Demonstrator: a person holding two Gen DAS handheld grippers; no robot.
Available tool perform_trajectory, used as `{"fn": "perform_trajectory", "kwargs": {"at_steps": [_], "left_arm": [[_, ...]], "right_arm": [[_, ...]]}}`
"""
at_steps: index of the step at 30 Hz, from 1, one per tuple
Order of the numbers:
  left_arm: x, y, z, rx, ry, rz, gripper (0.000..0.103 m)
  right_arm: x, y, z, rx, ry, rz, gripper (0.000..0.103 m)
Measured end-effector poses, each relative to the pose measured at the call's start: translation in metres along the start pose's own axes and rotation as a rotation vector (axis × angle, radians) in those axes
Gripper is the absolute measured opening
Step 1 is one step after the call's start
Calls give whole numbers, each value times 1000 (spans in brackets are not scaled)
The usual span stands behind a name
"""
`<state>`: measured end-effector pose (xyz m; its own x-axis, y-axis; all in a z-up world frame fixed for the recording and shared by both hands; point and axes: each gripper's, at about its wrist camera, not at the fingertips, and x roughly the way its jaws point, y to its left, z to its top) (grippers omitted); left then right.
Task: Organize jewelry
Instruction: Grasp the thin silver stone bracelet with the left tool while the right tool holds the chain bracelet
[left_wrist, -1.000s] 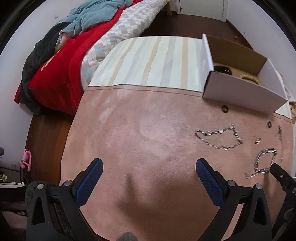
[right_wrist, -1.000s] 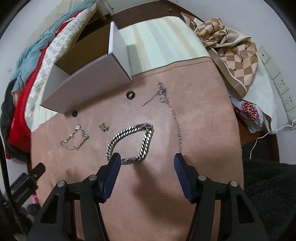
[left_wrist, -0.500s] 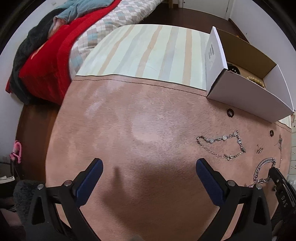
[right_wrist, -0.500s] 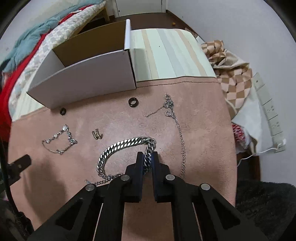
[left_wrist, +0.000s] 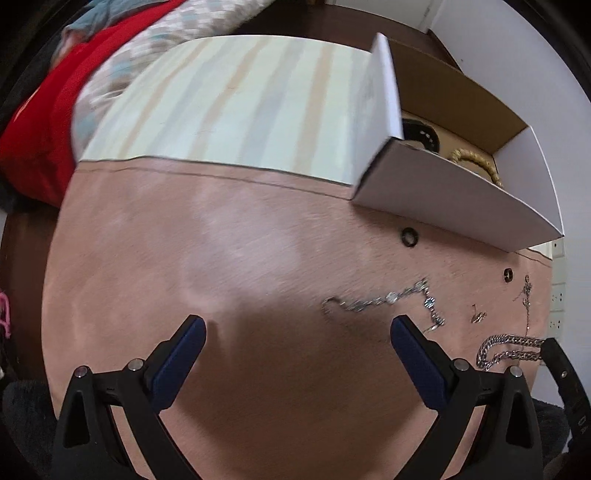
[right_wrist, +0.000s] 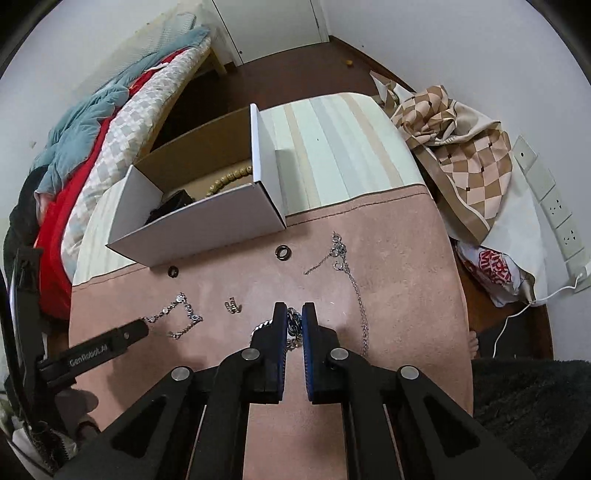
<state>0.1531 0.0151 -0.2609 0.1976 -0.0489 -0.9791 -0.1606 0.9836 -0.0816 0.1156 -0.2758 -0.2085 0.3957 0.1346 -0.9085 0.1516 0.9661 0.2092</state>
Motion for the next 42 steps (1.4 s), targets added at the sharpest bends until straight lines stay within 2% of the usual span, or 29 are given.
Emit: {"fn": "perform_trajectory", "kwargs": {"at_steps": [1,2,6,7,8,9,10,11,17,27,31,33,34,36,37,38,40,42], "left_arm": [[3,-5,2,18,1,-4,97],[5,-9,3,34,4,-3,86],[8,-31,-1,145,-31,36,72],[6,-36,-3,166,-51,28,60],[4,-39,-4,182,-65,22,39],[3,-41,-4,194,-74,15,25],[1,-43,-4,201,-70,-3,5],[2,-43,-2,188,-53,-44,4],[-6,-23,2,110,-34,-146,0],[-70,7,-1,52,-115,-251,0],[-73,1,9,74,-136,-254,1],[-63,-2,7,69,-93,-243,3],[-54,-5,9,63,-67,-251,6],[-36,-8,6,56,-24,-248,18],[-32,-11,3,61,-17,-241,37],[-26,-14,0,69,-6,-242,50],[-15,-21,-4,80,20,-252,51],[-7,-31,-7,116,29,-224,50]], "right_arm": [[2,-2,1,4,4,-1,8],[4,-4,2,9,8,-4,8],[7,-8,1,21,16,-16,8],[8,-9,1,23,16,-21,8],[8,-10,2,24,15,-25,8],[9,-11,2,28,15,-29,8],[9,-12,3,30,15,-31,8],[10,-13,3,32,15,-33,8],[5,-12,5,30,4,-16,8],[-24,-3,17,36,-36,62,8],[-33,2,22,32,-55,78,8],[-32,3,22,24,-58,70,8],[-31,3,22,24,-54,68,8],[-28,2,20,23,-46,61,8],[-26,1,18,23,-41,55,8],[-24,0,17,23,-36,51,8],[-19,-4,14,25,-26,36,8],[-15,-9,12,32,-16,23,8]]}}
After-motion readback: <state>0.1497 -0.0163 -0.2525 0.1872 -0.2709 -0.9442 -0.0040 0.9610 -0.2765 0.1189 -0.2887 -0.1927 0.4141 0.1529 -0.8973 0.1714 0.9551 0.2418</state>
